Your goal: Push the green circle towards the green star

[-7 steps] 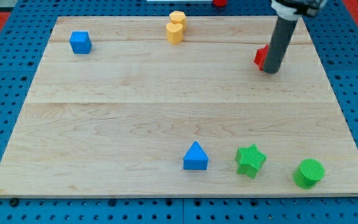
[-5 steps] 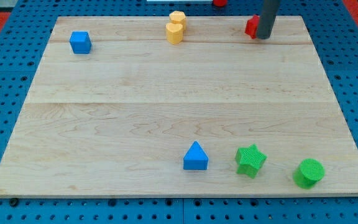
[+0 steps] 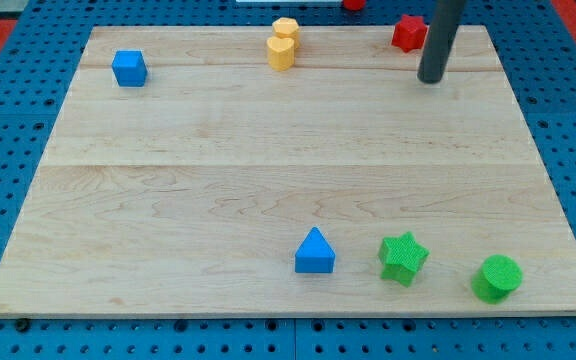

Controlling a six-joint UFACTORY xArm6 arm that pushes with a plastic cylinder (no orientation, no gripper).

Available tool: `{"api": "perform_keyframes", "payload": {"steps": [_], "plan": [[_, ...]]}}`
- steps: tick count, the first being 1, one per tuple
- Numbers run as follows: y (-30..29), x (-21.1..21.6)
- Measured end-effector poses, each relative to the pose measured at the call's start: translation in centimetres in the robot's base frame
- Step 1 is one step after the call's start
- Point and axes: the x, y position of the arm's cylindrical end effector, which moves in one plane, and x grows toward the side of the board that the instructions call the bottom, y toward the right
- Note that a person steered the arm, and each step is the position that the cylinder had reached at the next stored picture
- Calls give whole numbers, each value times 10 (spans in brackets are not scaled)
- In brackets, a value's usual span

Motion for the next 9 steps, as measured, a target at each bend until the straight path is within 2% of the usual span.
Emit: {"api": "perform_keyframes", "payload": {"steps": [1,2,4,5,6,7,8,9], "plan": [[2,54],[8,65],[58,127],[65,173],[46,238],[78,265],[87,280],[26,288]]}}
